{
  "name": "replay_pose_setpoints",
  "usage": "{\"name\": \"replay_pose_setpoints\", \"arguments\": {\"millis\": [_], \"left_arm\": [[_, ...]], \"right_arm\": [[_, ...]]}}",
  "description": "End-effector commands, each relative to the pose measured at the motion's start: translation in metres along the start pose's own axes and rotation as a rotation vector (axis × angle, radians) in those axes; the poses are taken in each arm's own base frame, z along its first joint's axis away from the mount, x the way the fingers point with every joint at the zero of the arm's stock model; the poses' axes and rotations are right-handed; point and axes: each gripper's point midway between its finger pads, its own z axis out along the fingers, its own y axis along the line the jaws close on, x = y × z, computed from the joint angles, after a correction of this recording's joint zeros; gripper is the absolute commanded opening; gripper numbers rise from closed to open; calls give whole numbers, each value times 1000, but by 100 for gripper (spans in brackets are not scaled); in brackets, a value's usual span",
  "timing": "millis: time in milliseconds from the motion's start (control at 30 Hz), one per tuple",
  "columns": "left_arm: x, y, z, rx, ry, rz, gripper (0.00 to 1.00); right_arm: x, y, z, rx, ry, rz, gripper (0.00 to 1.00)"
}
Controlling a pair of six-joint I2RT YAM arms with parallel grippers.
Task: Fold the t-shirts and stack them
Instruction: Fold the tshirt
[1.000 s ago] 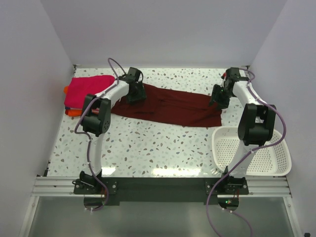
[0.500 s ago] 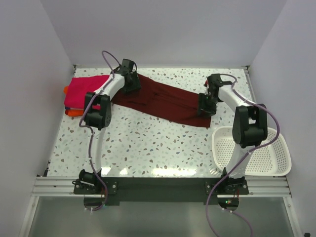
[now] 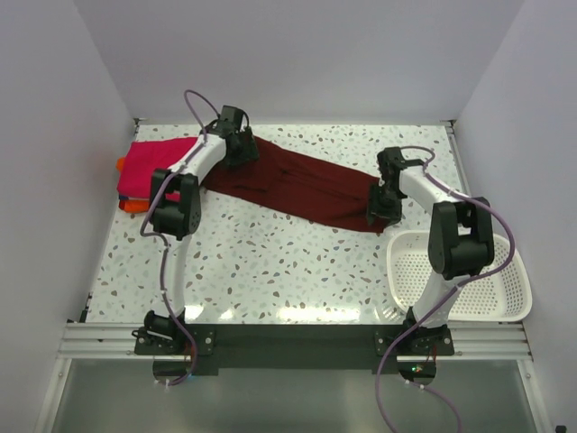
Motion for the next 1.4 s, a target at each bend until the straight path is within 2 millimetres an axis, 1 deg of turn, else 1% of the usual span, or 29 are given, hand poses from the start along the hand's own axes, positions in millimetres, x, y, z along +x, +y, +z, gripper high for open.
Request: {"name": "replay_pose_setpoints", "arguments": {"millis": [0,33,100,133,333,400,433,533,567,633,667,733,767,800,933,1067,1167,1267,1333,1367], "left_arm": [[-30,-31,-45,78,-101,48,79],[-24,-37,-47,84,-92,69,79],[-19,-44,-49,88,-88,90,79],[-11,-48,-49,91,-74,107,79],[13,-61,-47,101,-36,130,80],[16,-64,-47,106,-33,130,80],[19,-68,-47,111,-31,133,80],[24,-73,-45,118,-26,133,80],[28,-72,-39,112,-13,130,80],[34,-69,-35,100,7,117,80],[39,-66,-30,87,19,115,80],[46,-60,-24,63,37,109,80],[51,-57,-19,48,49,110,80],[54,-52,-16,27,55,109,80],[69,-41,-5,-11,94,118,81],[80,-29,6,-55,120,136,81],[83,-22,9,-78,125,148,82],[82,-20,11,-79,121,148,82],[80,-23,10,-65,113,145,82],[78,-26,10,-56,107,145,82]], "right_arm": [[-10,-9,-1,52,-57,19,50],[-11,-10,1,56,-60,18,50],[-11,-10,6,59,-51,16,49],[-12,-8,8,54,-56,16,49],[-7,-9,23,62,-28,13,48],[-3,-11,27,70,-13,7,46],[-3,-12,28,72,-13,7,45],[-1,-12,27,73,-9,4,34],[0,-12,27,72,-3,-1,26],[2,-13,22,73,6,-6,20],[4,-14,20,75,11,-9,14],[10,-17,14,79,27,-13,8],[13,-17,12,77,33,-16,2],[16,-17,9,75,38,-20,0],[37,-18,4,64,93,-33,0],[48,-14,-5,43,116,-42,0],[54,-9,-11,30,135,-55,0],[61,-4,-18,24,151,-81,0],[68,1,-22,9,174,-96,0],[71,4,-24,4,177,-108,2]]}}
